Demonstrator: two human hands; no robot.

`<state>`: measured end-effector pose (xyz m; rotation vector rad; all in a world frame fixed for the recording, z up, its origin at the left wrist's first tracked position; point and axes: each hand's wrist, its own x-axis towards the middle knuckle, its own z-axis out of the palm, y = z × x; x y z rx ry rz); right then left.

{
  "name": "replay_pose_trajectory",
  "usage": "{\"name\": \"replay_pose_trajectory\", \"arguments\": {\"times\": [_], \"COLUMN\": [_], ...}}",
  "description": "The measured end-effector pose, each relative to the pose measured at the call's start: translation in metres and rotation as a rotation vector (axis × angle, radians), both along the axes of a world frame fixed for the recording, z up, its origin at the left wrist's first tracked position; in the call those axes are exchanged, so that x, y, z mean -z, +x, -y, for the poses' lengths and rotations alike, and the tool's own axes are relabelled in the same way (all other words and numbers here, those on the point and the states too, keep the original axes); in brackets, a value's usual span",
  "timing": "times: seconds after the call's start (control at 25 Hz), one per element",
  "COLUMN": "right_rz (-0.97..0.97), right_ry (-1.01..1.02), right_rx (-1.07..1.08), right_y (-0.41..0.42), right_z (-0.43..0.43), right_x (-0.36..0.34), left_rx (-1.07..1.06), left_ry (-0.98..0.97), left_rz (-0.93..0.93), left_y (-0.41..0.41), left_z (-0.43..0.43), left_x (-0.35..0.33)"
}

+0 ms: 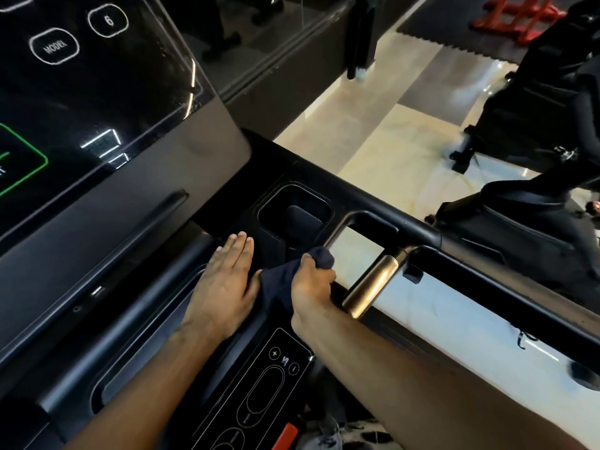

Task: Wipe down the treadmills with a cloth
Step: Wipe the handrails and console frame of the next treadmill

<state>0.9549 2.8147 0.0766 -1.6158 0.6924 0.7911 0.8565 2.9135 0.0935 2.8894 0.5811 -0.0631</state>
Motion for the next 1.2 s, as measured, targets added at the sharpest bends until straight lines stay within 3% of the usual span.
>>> {"name": "replay_pose_trajectory", "arguments": {"times": [0.16,0.32,0.44,0.6,0.72,0.88,0.96,1.08,1.2], "right_rz": [-0.042,0.276,0.196,0.334,0.18,0.125,-0.02,0.006,0.169], "right_ry": [0.051,0.041,0.022,0.022,0.098,0.095,0.159,-0.009,-0.017], "right_rx": [0.196,0.166,0.288,0.138,0.381,0.501,0.655,0.543,0.403], "right_y": [0.026,0.015,0.055,0.044,0.078,0.086,0.099,0.128,0.1], "right_z": [-0.002,0.001,-0.001,-0.001,-0.003,0.007,0.012,0.002,-0.005], "right_x": [0.006,0.002,0.006,-0.001,0.0,-0.005,-0.012,-0.015,-0.017], "left_rx": [-0.035,-0.044,-0.045,-0.052,-0.061,-0.052,-0.045,-0.04,-0.034], "left_ry": [0.003,0.004,0.0,0.011,-0.025,-0.017,-0.028,-0.046,-0.037], "left_rz": [0.011,0.024,0.022,0.01,0.026,0.02,0.014,0.011,0.008], "left_y": [0.002,0.001,0.003,0.002,0.004,0.003,0.004,0.003,0.002], "left_z": [0.002,0.003,0.004,0.004,0.005,0.007,0.005,0.004,0.002], "left_x": [0.002,0.001,0.0,-0.002,-0.003,-0.004,-0.005,-0.006,-0.009]}}
